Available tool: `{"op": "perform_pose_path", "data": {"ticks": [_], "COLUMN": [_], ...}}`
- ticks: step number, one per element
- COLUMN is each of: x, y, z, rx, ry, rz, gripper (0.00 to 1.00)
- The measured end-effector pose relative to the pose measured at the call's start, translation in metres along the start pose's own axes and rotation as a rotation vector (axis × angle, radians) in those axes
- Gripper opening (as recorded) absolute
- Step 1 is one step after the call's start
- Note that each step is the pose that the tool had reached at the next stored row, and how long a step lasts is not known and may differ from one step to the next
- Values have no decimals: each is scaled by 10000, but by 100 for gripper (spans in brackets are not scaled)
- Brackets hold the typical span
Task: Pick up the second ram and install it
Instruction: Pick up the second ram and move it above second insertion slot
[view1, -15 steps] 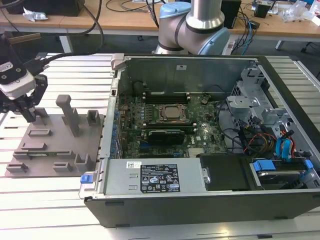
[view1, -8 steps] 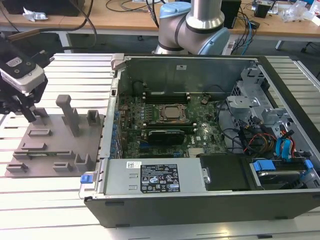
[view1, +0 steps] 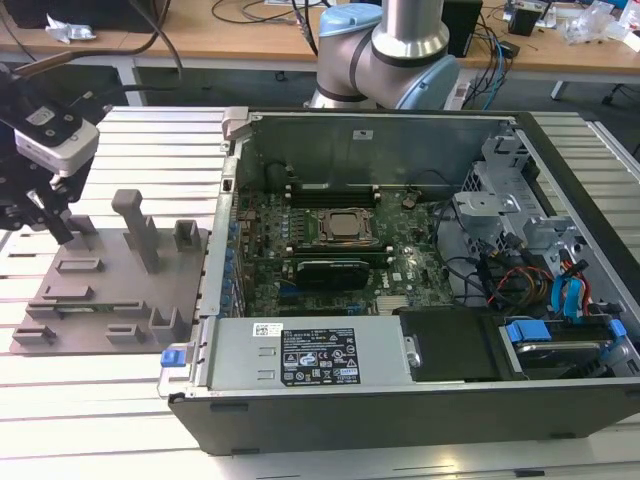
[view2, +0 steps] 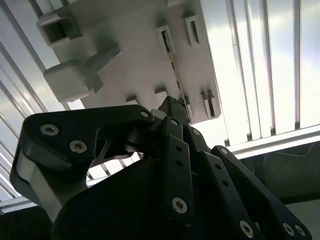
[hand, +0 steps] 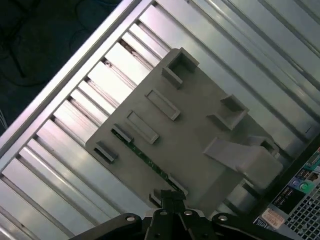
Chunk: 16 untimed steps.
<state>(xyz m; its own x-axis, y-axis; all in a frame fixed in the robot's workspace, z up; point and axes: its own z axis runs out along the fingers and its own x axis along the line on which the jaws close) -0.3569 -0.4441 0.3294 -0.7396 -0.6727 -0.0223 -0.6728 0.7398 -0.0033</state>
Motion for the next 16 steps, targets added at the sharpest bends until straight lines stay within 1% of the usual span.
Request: {"op": "perform_pose_path", "data": {"ticks": [2,5,6,7,10,13,16], "x": [0,0,0,0,0,0,0], "y": [0,0,0,0,0,0,0], "z": [0,0,0,0,0,0,0], "rx": [-8,-17,-21,-28,-37,-52,-62], "ry": [-1,-3,-3,-5,-6,-8,-9], "rz": [-369,-742,-939,-1257,-1667,-2365,-2770], "gripper": [10,10,10,10,10,10,10]}}
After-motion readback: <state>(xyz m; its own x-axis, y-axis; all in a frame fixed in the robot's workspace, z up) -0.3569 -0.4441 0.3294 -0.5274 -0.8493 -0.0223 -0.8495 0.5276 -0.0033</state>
